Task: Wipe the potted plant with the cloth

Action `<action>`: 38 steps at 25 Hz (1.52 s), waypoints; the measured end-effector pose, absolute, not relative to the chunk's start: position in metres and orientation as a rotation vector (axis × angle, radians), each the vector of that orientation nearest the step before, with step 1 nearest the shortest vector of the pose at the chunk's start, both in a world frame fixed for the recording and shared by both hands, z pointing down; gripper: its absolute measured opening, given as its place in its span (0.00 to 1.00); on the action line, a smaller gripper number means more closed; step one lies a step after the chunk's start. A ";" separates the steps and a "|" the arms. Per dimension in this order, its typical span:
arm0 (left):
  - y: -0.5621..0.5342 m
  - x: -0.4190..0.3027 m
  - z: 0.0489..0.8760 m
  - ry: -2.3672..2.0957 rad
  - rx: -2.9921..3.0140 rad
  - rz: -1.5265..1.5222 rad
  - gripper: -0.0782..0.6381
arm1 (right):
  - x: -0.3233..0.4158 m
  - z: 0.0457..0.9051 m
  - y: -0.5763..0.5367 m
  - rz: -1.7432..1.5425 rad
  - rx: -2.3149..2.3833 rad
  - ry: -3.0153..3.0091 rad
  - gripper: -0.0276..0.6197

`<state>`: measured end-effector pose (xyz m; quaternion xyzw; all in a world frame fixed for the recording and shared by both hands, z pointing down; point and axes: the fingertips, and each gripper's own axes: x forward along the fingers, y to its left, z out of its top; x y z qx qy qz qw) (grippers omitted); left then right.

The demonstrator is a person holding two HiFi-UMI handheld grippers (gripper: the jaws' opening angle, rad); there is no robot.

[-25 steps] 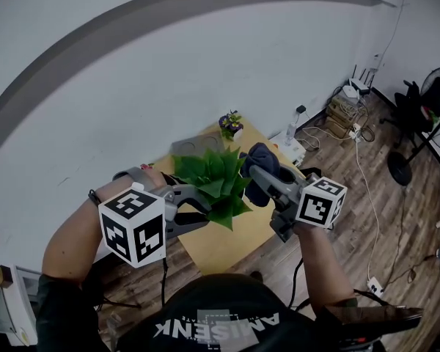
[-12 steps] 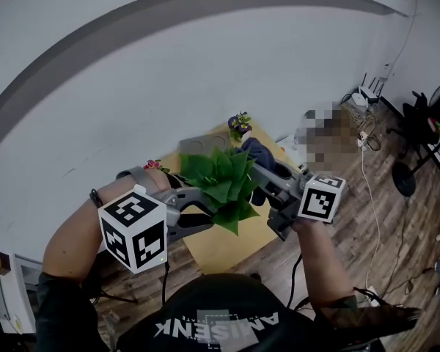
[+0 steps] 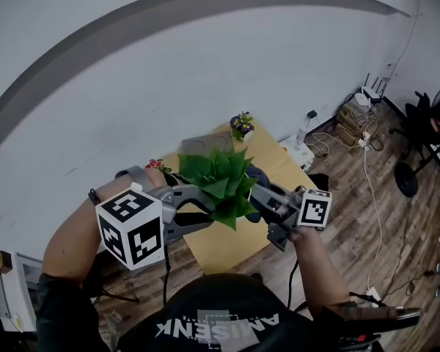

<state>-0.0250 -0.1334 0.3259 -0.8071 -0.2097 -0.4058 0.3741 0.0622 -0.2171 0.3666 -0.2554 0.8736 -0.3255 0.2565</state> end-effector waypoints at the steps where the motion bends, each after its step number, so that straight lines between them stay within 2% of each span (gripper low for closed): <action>1: -0.133 -0.027 0.327 -0.532 -2.059 -1.047 0.14 | 0.060 0.373 -0.214 -0.894 -0.696 2.375 0.24; 7: -0.125 -0.032 0.330 -0.540 -2.059 -1.034 0.14 | 0.055 0.399 -0.198 -0.915 -0.698 2.454 0.24; 11: -0.120 -0.026 0.324 -0.575 -2.098 -0.995 0.14 | 0.071 0.374 -0.210 -0.806 -0.649 2.490 0.24; 18: -0.097 -0.035 0.313 -0.631 -2.134 -0.958 0.14 | 0.046 0.325 -0.217 -0.674 -0.349 2.560 0.24; 28: -0.105 -0.036 0.311 -0.536 -2.241 -1.017 0.14 | 0.034 0.317 -0.210 -0.700 0.009 2.481 0.24; 38: -0.126 -0.031 0.321 -0.533 -2.434 -0.978 0.14 | 0.045 0.322 -0.216 -0.669 -0.131 2.490 0.24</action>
